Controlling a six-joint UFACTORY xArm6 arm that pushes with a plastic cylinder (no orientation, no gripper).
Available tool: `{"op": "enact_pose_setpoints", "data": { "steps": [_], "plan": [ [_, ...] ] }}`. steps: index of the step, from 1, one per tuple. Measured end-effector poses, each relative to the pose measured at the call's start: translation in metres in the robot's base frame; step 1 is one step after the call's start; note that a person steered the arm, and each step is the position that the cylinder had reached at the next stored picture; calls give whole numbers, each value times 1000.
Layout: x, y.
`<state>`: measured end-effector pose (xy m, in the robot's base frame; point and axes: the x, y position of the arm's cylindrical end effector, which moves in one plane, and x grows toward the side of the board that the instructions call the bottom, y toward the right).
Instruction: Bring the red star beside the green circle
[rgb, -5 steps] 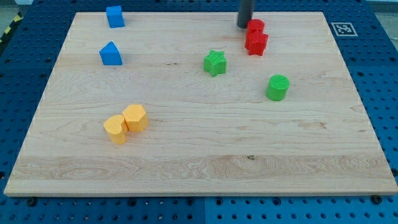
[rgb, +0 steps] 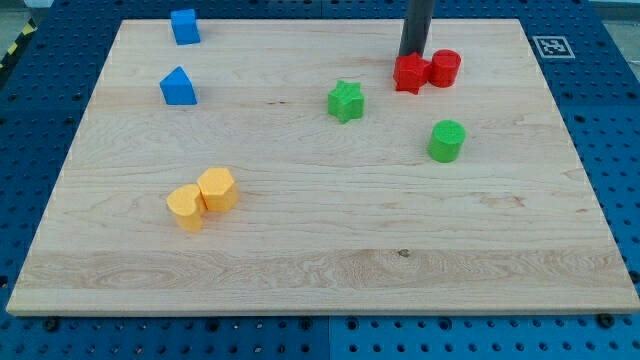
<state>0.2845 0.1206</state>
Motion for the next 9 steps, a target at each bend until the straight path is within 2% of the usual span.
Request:
{"op": "enact_pose_setpoints", "data": {
  "steps": [4, 5, 7, 9],
  "plan": [
    [114, -18],
    [117, -57],
    [96, -110],
    [67, -121]
  ]
}}
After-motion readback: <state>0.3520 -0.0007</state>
